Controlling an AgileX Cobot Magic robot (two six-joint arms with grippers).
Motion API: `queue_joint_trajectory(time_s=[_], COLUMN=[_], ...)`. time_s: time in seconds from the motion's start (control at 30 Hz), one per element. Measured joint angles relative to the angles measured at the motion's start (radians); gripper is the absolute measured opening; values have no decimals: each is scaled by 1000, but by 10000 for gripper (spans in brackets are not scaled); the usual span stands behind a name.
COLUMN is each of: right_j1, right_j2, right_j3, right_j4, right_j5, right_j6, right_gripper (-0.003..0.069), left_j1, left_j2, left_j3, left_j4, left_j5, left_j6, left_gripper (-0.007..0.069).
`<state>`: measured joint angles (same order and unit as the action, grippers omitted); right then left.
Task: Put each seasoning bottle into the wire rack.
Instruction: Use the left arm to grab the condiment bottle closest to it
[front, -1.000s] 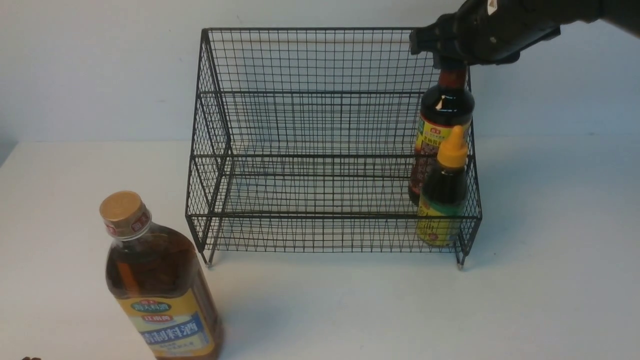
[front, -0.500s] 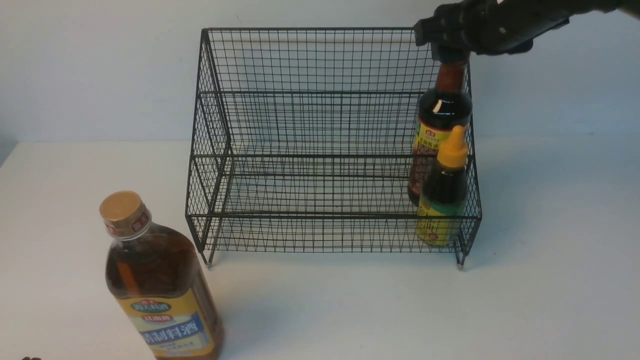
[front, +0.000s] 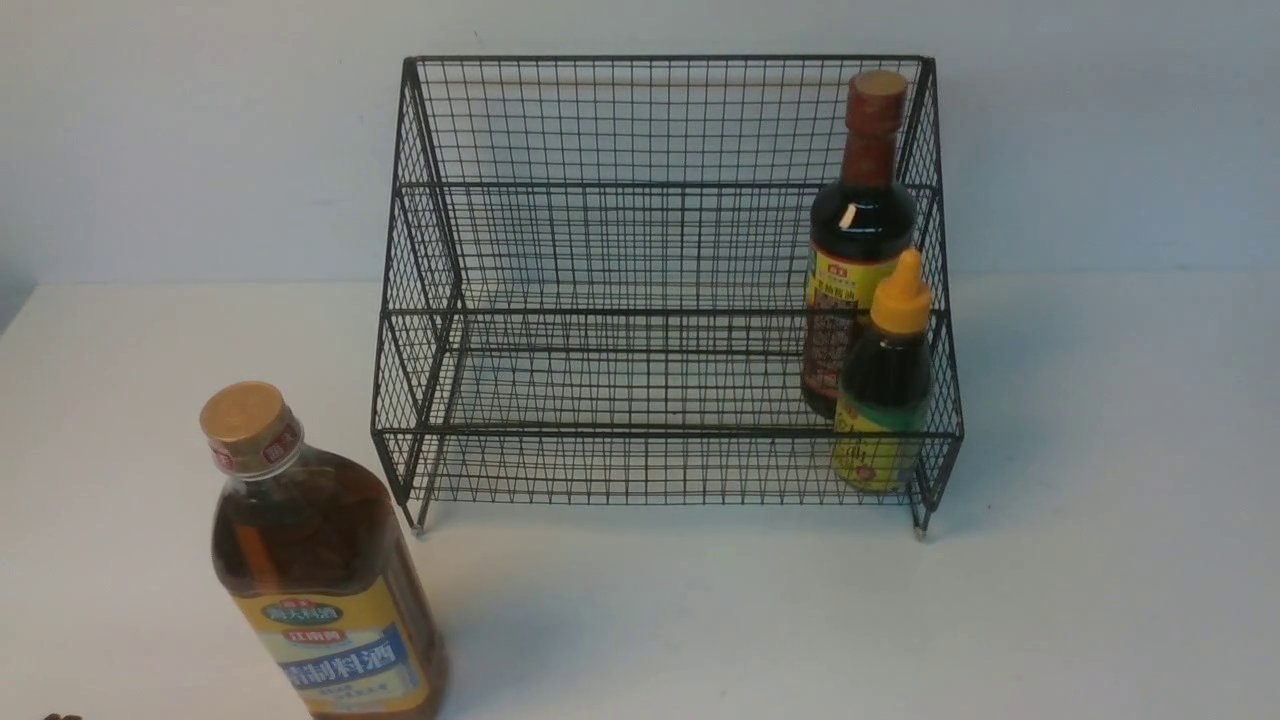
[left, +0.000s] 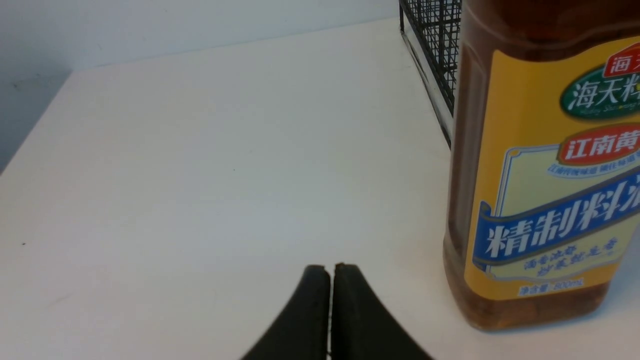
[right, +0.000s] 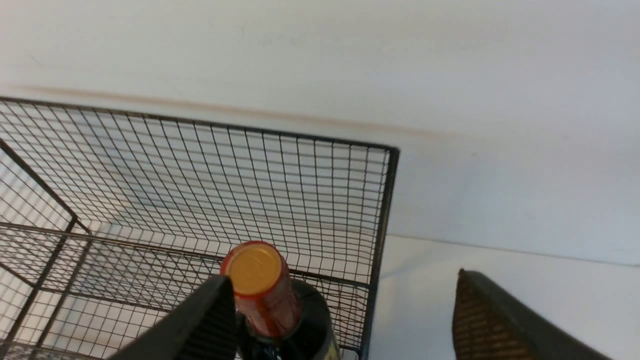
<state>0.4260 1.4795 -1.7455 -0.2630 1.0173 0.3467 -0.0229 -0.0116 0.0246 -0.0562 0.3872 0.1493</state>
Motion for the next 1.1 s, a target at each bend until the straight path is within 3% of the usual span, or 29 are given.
queue_joint_trajectory(time_s=[0.13,0.27,0.47,0.63,0.83,1.1], right_j1=[0,0,0,0,0,0], right_j2=[-95,-233,-415,-556,-841,-1291], right_j3=[-2,-2,47,175,507,1113], right_j4=[0,0,22,46,63,65], right_j5=[87,235,258,261,250,-146], right_j6=[-47,-90,-109,-111,-112,-157], right_gripper=[461,274,24,-11,-15,-15], left_j1=[0,0,0,0,0,0], left_j2=[0,0,0,0,0,0], left_j3=[0,0,0,0,0,0], left_j4=[0,0,0,0,0,0], left_j5=[0,0,0,0,0,0], left_j6=[0,0,0,0,0,0], left_gripper=[-8,-8,-8,-8,-8,-8])
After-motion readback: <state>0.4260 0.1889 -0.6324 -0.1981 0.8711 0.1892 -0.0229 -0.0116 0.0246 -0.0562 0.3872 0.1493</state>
